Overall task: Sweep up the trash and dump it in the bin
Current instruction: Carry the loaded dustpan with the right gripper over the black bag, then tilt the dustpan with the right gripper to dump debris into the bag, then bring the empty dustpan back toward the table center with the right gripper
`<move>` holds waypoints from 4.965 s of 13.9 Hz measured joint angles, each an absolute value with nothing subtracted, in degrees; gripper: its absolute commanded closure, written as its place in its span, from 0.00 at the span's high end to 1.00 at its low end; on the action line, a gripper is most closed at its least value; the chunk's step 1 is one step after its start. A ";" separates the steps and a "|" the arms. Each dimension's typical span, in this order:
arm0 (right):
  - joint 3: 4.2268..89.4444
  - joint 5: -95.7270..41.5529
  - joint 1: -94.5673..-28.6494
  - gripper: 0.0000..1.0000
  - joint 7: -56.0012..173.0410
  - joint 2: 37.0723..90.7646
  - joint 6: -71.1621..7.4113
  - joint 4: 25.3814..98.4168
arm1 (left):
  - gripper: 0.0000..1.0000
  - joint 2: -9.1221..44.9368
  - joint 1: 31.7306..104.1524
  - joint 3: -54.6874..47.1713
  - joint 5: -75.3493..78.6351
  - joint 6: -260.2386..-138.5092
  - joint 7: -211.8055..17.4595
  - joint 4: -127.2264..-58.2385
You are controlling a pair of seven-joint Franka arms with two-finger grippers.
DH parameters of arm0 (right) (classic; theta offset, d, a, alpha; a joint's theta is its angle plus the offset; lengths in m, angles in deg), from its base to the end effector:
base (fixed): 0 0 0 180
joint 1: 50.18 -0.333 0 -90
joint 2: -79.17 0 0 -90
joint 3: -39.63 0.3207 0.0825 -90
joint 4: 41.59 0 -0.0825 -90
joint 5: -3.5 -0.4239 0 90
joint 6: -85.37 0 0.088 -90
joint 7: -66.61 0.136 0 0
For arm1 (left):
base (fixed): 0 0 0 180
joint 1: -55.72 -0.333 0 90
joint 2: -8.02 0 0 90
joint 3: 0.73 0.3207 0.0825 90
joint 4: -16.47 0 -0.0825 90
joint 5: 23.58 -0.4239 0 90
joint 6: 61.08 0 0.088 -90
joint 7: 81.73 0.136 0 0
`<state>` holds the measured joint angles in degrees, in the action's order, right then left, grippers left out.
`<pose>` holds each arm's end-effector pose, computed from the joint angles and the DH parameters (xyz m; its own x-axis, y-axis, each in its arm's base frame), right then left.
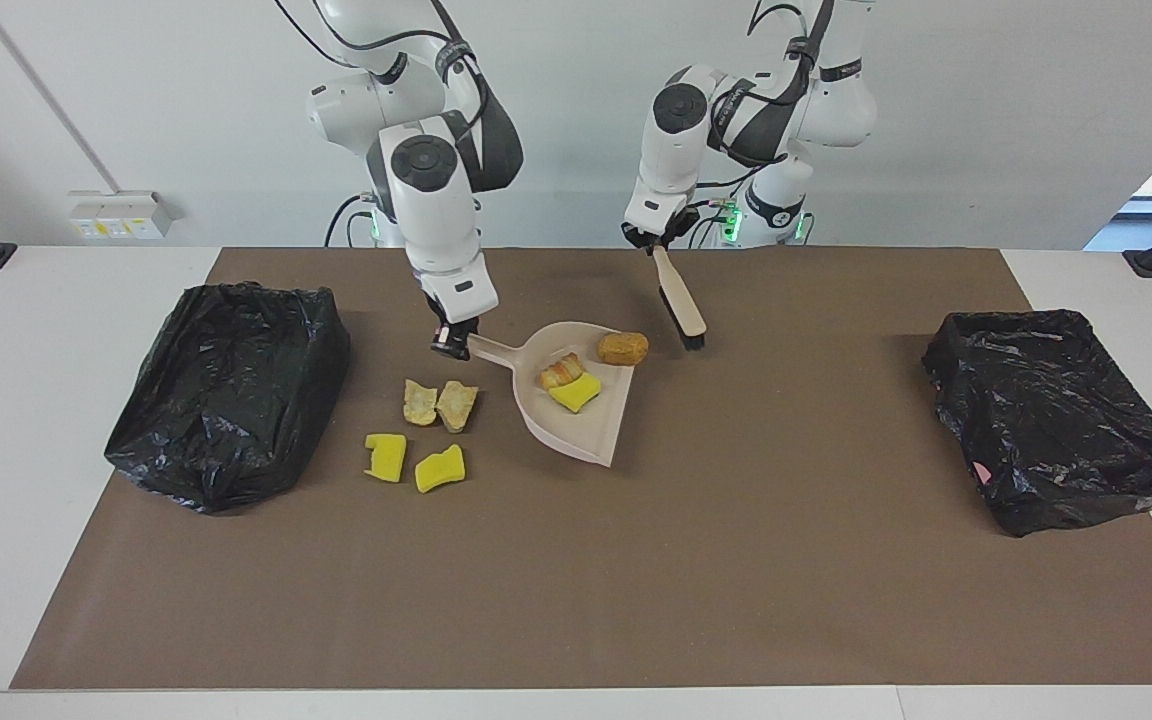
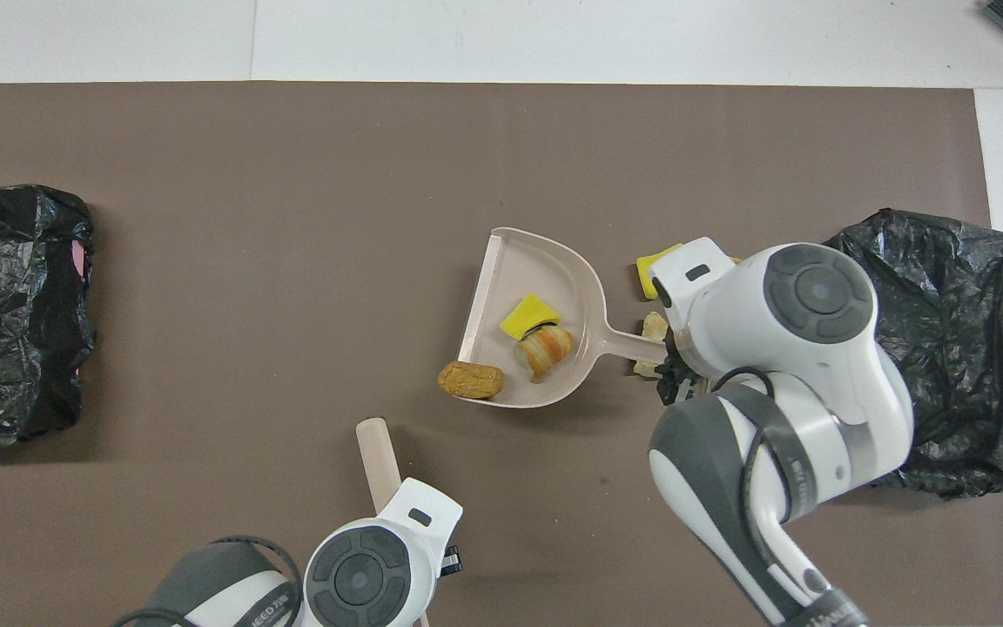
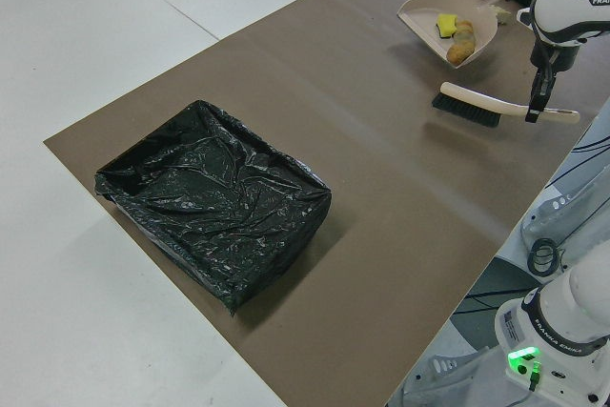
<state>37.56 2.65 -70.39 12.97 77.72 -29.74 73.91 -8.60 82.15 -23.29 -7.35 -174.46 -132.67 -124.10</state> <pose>0.5597 0.1848 0.3942 0.3187 0.9478 -0.0091 0.9472 -0.3188 -0.0332 0.2804 -0.3514 0.3365 0.9537 0.2018 -0.2228 0.1881 -0.9788 -0.0814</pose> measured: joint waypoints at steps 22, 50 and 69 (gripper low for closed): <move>35.96 11.56 -23.02 0.00 -29.99 74.20 -9.82 51.07 | 0.30 -4.45 83.97 -37.23 0.89 -187.81 -130.27 -126.48; 37.08 41.85 -32.57 0.00 -25.41 77.89 -18.19 50.49 | 1.00 3.06 66.94 -1.29 -22.59 -150.64 -82.54 -76.16; 43.06 14.51 -57.27 0.00 50.16 80.21 -1.40 53.37 | 1.00 8.06 59.33 -1.29 -22.59 -141.45 -77.04 -62.54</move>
